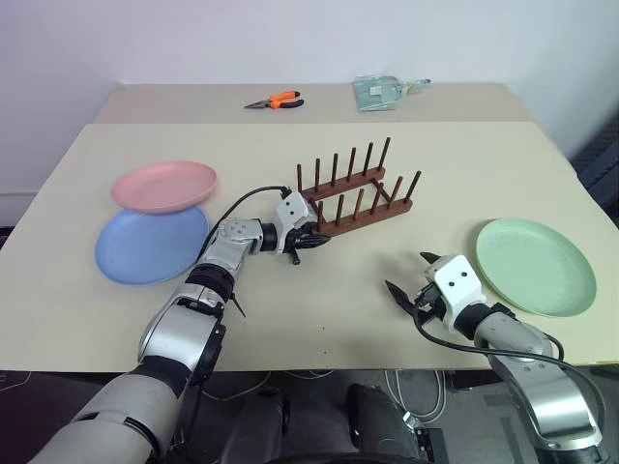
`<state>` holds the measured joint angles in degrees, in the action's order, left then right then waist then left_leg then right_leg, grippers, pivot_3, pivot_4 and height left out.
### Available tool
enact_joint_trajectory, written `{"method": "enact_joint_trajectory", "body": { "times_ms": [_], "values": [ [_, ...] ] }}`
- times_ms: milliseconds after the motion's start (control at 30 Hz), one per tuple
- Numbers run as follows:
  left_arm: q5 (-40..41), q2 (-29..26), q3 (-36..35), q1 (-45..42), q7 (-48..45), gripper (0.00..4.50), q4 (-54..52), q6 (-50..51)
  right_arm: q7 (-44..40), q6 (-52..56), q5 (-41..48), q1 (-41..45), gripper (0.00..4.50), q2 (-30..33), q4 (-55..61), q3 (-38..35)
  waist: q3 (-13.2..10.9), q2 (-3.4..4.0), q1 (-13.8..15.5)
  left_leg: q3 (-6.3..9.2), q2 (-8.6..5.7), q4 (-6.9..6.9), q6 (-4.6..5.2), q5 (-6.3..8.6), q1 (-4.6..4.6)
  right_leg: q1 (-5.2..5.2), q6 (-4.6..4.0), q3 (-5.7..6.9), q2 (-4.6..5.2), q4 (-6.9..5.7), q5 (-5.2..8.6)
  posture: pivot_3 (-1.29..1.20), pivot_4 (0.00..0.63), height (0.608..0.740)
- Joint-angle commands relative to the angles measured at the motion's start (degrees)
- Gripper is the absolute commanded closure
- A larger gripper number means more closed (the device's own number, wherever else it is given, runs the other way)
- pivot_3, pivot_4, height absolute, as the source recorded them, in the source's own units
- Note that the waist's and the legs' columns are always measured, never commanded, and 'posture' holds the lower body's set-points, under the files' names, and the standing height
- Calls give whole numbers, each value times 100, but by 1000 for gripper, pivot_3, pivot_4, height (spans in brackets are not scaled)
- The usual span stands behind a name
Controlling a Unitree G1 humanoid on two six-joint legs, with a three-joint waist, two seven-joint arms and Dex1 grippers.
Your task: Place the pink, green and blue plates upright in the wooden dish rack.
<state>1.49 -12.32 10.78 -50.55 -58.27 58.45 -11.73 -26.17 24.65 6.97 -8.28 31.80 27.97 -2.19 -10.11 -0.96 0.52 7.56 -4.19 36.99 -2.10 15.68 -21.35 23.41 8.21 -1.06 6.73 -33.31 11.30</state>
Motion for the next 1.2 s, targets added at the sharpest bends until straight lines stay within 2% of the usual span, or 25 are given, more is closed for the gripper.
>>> {"method": "enact_joint_trajectory", "body": {
  "times_ms": [33,200,300,500,533,567,600,667,767,833,1000,1067,1133,1200],
  "values": [
    [94,-267,56,593,-537,3717,-975,114,-219,-51,261,-34,0,156,181,-499,0,0,-6,0,1,0,0,0,1,0,-2,1,0,-2,-1,0,150,740],
    [497,-945,174,1877,-1197,3717,-3510,1075,-529,126,788,49,0,267,-4,-1175,2,6,-52,3,6,-4,1,1,2,2,-22,-2,-2,-3,-12,0,150,740],
    [629,-1192,229,2312,-1269,3717,-4387,1583,-736,72,774,-40,0,464,-152,-1277,3,9,-30,3,6,-3,1,1,2,1,-24,-3,-2,-3,-11,0,150,740],
    [442,-1446,102,2671,-741,689,-4879,2149,-1080,-64,839,-387,0,668,-299,-1516,3,10,23,4,3,2,1,1,-1,-4,-30,-2,2,-1,8,0,150,740],
    [386,-1563,47,2753,-632,248,-4923,2235,-1166,-22,903,-490,263,686,-210,-1551,4,11,16,4,4,2,1,1,-1,-2,-27,-2,2,-1,10,0,150,740],
    [416,-1712,-47,2880,-576,230,-5034,2383,-1262,42,1002,-613,558,686,-70,-1550,6,15,8,4,5,0,1,1,1,-1,-24,-2,1,-3,11,0,150,740],
    [482,-1845,-138,3014,-536,230,-5183,2530,-1339,92,1080,-724,795,684,62,-1524,9,21,-15,3,5,-3,2,2,4,-1,-22,-2,1,-4,11,0,150,740],
    [824,-2138,-262,3421,-684,931,-5779,2984,-1399,142,1114,-885,1817,656,278,-1337,12,25,-89,2,11,-8,4,4,7,2,-22,-3,-3,-9,12,0,150,740],
    [1361,-2419,-252,3927,-855,2446,-6738,3696,-1338,165,1013,-923,3415,571,433,-945,16,32,-138,4,18,-17,5,5,12,4,-23,-5,-4,-9,16,0,150,740],
    [1579,-2172,-128,4104,-533,3483,-7241,4063,-1146,192,810,-720,4424,457,382,-549,17,36,-115,4,18,-15,5,6,8,2,-24,-5,3,-6,20,0,150,740],
    [1156,-1461,233,4060,458,3503,-7328,4095,-756,243,326,-155,4473,321,-50,-4,16,31,31,9,12,8,4,5,-5,-1,-23,-4,11,0,20,0,150,740],
    [603,-1063,410,3828,1273,3503,-6877,3904,-510,174,26,229,4473,215,-418,218,16,31,43,8,3,6,4,5,-3,-2,-23,-3,10,0,20,0,150,740],
    [260,-622,309,3531,2139,3503,-6290,3861,-191,166,-205,736,4473,-22,-934,379,19,28,33,8,-1,10,3,5,-1,-6,-23,-2,9,-1,19,0,150,740],
    [31,-406,216,3316,2650,3503,-5806,3593,13,38,-380,1163,4473,-221,-1403,497,24,24,13,8,0,11,3,4,9,-13,-26,-2,5,-5,15,0,150,740]
  ]
}}
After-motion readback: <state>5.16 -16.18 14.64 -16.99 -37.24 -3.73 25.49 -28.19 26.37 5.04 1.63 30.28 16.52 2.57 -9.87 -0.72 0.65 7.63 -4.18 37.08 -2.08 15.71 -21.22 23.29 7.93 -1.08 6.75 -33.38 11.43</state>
